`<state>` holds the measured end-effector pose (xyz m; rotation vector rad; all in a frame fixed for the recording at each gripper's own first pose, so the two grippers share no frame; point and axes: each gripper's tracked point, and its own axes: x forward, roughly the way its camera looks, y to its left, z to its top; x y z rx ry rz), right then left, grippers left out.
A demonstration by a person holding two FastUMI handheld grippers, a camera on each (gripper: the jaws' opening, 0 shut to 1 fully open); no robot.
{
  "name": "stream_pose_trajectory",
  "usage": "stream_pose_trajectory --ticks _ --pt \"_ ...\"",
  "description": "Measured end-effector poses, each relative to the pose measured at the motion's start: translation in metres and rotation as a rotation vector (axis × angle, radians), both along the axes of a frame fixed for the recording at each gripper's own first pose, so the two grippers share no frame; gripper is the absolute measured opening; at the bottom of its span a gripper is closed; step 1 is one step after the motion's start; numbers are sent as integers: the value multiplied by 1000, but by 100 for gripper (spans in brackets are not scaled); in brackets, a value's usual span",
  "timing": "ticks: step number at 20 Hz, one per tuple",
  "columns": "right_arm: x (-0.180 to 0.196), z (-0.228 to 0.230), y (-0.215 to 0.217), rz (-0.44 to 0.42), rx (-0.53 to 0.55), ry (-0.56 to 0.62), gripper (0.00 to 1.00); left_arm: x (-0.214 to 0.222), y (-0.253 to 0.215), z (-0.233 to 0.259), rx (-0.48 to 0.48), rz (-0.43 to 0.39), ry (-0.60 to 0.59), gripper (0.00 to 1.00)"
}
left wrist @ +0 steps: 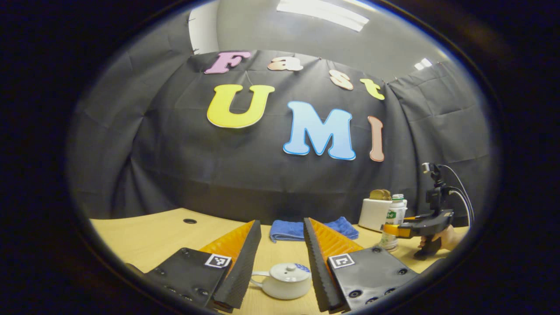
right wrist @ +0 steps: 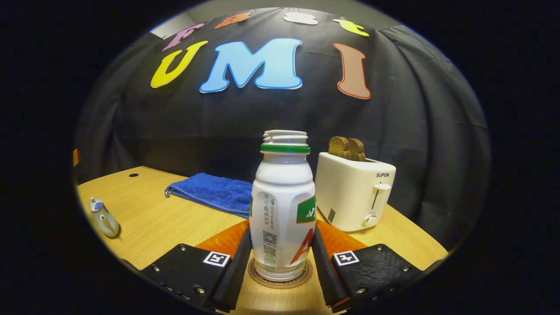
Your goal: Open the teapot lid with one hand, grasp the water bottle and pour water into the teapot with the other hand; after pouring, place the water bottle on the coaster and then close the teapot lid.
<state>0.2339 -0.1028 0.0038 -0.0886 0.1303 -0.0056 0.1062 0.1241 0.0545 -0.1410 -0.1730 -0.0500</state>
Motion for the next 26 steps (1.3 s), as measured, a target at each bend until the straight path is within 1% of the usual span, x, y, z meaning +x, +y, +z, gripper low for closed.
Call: stream_pose_trajectory --ticks 4,5,7,8,9,11,12,14,15,17,18,19,21,23,26 --pt "2 -2 -1 -6 -3 1 71 0 -3 -3 3 -10 10 67" --pt "0 -2 -2 -8 -6 6 73 1 -4 -5 5 -13 14 67" --pt "-2 1 -1 -11 -7 8 75 1 -4 -4 7 -11 15 67" --pt "-4 5 -1 -11 1 -3 80 0 -5 -3 6 -12 11 67" --pt "-6 11 0 -8 12 -15 89 -1 -4 -2 4 -11 7 67" --pt "-10 19 -1 -11 26 -37 89 -2 -5 0 2 -17 1 67" --pt "-12 23 -2 -13 22 -43 89 -2 -4 1 3 -11 -2 79" --pt "-19 28 -4 -24 8 -53 89 -4 -3 3 8 -7 -12 84" --pt "-24 29 -9 -43 -3 -43 89 -6 -3 4 11 -4 -19 84" --pt "-43 35 -19 -86 -14 -30 90 -9 -5 9 19 -6 -39 92" --pt "-56 44 -19 -90 -4 -46 92 -13 -5 12 28 -2 -51 96" --pt "-72 54 -19 -95 15 -61 92 -13 -4 15 36 3 -64 100" --pt "-104 68 -15 -91 42 -103 92 -18 -6 17 51 10 -67 99" --pt "-134 72 -6 -70 55 -122 92 -33 -12 16 34 8 -51 99" --pt "-170 51 25 -17 115 -98 94 -57 -34 0 13 -2 3 99"
